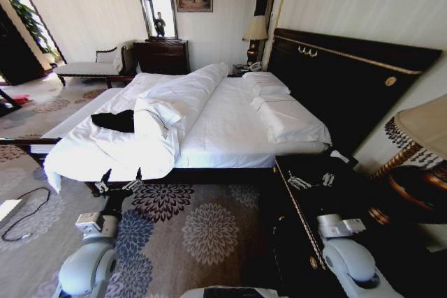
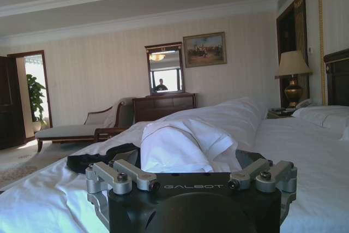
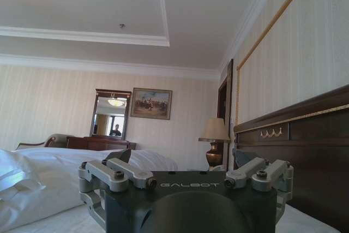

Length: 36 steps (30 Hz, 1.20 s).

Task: Fold the clothes on the bed.

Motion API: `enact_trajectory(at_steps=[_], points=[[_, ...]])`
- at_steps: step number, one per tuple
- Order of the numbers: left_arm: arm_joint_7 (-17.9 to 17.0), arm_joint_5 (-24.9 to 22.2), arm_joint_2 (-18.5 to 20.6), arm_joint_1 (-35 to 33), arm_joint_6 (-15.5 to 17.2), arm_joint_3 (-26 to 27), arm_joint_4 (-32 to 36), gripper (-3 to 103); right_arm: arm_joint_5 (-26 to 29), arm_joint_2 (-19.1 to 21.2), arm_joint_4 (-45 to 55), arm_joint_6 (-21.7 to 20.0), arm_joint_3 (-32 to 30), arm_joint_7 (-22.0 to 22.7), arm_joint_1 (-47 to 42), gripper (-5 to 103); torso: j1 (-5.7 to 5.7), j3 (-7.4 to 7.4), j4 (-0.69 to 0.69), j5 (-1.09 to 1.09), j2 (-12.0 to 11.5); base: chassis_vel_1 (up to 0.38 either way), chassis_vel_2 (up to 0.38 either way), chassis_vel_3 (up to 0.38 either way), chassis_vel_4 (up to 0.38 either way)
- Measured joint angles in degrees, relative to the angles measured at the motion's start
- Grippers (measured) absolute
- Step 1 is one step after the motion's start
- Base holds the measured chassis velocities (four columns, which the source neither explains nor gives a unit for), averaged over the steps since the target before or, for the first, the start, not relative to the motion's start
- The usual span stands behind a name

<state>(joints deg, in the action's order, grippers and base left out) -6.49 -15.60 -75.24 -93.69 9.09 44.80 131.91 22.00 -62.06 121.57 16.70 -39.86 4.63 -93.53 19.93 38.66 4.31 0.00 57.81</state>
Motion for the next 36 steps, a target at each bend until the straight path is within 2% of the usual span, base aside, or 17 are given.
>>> enact_trajectory(at_steps=[31, 36], points=[[-0.01, 0.23, -0.47, 0.16, -0.18, -0.02, -0.35, 100, 0.30, -0.41, -3.33, 0.34, 1.47, 0.71, 2.50, 100, 0.03, 0.02, 0.02, 0.01, -0.01, -0.187, 0.192, 0.190, -0.191], [-0.02, 0.23, -0.48, 0.01, -0.18, 0.07, -0.36, 100, 0.30, -0.52, -3.67, 0.41, 1.78, 0.73, 2.88, 100, 0.04, 0.02, -0.02, -0.01, -0.02, -0.207, 0.223, 0.225, -0.208]])
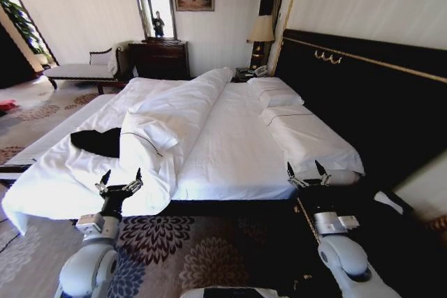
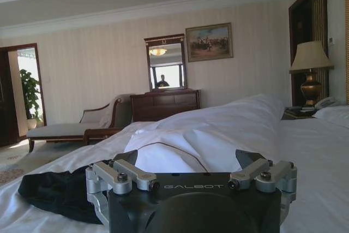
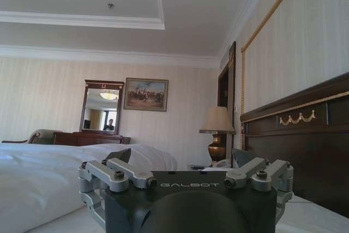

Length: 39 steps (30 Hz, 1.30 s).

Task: Fold the clothes on the bed.

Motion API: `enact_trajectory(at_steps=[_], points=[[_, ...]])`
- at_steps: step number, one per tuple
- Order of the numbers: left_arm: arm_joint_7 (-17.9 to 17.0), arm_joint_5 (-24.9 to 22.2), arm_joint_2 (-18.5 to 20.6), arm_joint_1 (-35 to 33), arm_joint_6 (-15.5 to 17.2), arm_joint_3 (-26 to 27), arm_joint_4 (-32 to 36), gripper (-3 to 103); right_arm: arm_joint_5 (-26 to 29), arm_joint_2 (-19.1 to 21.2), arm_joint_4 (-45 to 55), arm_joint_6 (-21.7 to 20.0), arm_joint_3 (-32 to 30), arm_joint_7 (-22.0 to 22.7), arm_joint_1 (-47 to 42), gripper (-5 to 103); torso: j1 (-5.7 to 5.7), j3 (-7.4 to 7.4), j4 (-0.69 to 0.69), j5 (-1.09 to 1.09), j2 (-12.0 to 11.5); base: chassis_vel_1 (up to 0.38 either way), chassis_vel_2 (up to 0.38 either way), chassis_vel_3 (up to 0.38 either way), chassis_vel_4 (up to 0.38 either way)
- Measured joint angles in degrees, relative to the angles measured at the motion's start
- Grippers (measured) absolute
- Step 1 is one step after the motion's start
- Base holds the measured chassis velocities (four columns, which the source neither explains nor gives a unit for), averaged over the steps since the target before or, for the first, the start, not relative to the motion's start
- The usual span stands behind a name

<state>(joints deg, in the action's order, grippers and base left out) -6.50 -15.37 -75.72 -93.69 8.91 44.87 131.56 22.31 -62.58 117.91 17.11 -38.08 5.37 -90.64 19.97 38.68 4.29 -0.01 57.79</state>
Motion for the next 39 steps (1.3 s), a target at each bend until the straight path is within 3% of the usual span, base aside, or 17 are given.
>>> enact_trajectory(at_steps=[14, 39], points=[[-0.06, 0.09, -0.40, -1.71, -0.07, 0.52, 1.97, 100, -0.14, 0.13, -0.01, 1.15, 0.38, 1.07, 0.81, 100, 0.02, 0.01, 0.01, 0.01, 0.00, -0.177, 0.178, 0.181, -0.171], [-0.17, 0.35, -1.38, -2.47, -0.14, 0.77, 2.54, 100, -2.90, -1.56, -2.14, 1.81, 2.04, 2.48, 2.55, 100, -0.01, -0.01, 0.02, 0.01, 0.01, -0.010, 0.009, 0.005, -0.011]])
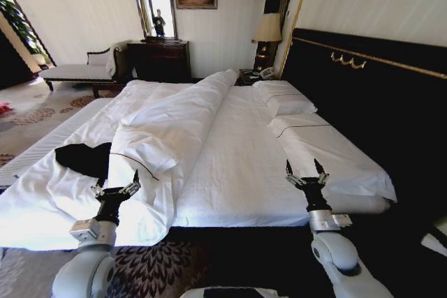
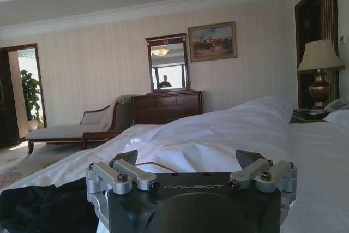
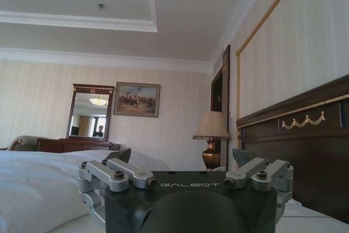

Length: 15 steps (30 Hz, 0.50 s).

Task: Fold the clothes on the bed.

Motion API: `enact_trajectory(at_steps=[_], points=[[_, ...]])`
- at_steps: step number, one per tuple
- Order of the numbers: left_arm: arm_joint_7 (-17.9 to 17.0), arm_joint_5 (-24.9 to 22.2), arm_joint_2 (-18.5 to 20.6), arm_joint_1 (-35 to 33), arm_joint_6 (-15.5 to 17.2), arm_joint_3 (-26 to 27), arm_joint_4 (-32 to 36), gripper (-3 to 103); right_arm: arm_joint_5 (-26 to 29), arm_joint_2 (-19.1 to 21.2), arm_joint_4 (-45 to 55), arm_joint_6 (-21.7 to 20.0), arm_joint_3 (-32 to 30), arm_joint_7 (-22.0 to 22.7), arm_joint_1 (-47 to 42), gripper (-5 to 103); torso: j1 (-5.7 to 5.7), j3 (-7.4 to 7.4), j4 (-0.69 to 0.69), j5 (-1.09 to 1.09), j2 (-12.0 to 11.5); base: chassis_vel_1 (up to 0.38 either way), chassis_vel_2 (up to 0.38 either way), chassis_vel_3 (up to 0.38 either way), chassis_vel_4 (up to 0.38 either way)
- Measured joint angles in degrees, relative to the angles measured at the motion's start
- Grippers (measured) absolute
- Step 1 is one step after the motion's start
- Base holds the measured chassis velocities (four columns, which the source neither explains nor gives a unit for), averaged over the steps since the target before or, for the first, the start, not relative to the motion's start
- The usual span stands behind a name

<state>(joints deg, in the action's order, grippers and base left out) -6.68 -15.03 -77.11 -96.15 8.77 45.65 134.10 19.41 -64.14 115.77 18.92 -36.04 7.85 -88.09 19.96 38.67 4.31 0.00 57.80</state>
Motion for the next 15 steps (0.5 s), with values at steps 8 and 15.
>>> enact_trajectory(at_steps=[8, 15], points=[[0.00, 0.02, 0.00, 0.28, -0.11, -0.23, -0.39, 100, -0.54, -0.45, -0.08, -0.37, -0.03, 0.44, -0.07, 100, 0.00, 0.00, -0.01, 0.00, 0.00, 0.039, 0.044, -0.035, -0.055], [0.02, 0.03, 0.03, 0.35, -0.27, -0.26, -0.64, 100, -0.61, -0.66, -0.26, -0.55, -0.08, 0.80, -0.05, 100, 0.00, 0.01, -0.01, 0.00, 0.00, 0.076, 0.092, -0.071, -0.095]])
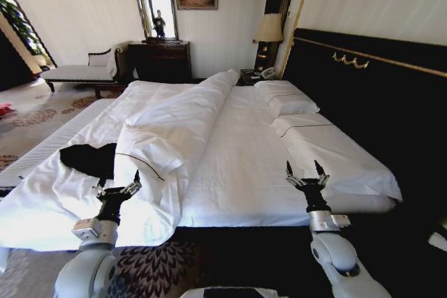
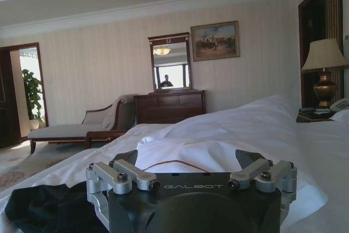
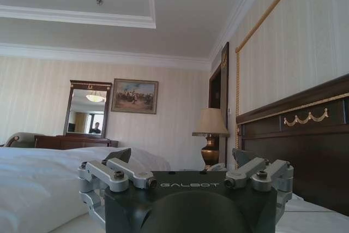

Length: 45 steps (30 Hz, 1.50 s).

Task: Fold the clothes on the bed.

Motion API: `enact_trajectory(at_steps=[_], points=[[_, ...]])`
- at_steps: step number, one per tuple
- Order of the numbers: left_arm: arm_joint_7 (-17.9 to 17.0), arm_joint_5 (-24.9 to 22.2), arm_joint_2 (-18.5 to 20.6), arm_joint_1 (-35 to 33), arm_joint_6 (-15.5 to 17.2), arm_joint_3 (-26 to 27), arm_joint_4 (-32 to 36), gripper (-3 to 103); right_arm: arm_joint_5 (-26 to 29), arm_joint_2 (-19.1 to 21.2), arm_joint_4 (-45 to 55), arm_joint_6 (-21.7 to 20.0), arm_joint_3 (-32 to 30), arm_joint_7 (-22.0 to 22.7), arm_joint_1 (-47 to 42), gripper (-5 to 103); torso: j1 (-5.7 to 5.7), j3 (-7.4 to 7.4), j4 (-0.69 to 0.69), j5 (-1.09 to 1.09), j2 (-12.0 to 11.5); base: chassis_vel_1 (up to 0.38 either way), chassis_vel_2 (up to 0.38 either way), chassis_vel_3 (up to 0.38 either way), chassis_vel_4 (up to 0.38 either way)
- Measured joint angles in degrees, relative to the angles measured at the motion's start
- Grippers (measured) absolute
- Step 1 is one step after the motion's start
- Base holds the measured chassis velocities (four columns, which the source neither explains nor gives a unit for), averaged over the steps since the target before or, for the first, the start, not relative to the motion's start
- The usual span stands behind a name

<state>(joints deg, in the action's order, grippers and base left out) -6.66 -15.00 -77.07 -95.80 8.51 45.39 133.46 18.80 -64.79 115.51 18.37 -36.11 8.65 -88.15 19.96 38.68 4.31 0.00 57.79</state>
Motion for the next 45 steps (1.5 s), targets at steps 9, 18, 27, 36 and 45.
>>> enact_trajectory(at_steps=[9, 18, 27, 36, 45], points=[[0.01, 0.01, -0.09, 0.01, -0.06, -0.07, -0.10, 100, 0.38, -0.27, -0.22, -0.03, -0.08, -0.08, 0.01, 100, -0.01, -0.01, 0.01, 0.00, 0.00, 0.075, 0.109, -0.078, -0.099], [0.01, 0.09, -0.21, 0.06, -0.13, -0.09, -0.24, 100, 0.27, -0.26, -0.69, -0.04, 0.22, -0.10, 0.39, 100, 0.01, 0.00, 0.00, 0.00, 0.00, 0.034, 0.132, -0.030, -0.126], [0.02, 0.10, -0.27, 0.09, -0.17, -0.08, -0.26, 100, 0.12, -0.35, -0.75, -0.04, 0.48, -0.09, 0.43, 100, 0.01, 0.00, 0.00, 0.00, 0.00, 0.034, 0.123, -0.040, -0.123], [0.03, 0.10, -0.32, -0.04, -0.23, 0.00, -0.10, 100, -0.24, -0.55, -0.80, -0.03, 0.52, -0.07, 0.30, 100, 0.01, 0.00, 0.00, 0.00, 0.00, 0.051, 0.119, -0.054, -0.110], [0.04, 0.16, -0.46, -0.22, -0.24, 0.05, 0.11, 100, -0.31, -0.67, -1.06, 0.12, 0.55, -0.06, 0.25, 100, 0.01, 0.00, 0.00, 0.00, 0.00, 0.071, 0.124, -0.076, -0.115]])
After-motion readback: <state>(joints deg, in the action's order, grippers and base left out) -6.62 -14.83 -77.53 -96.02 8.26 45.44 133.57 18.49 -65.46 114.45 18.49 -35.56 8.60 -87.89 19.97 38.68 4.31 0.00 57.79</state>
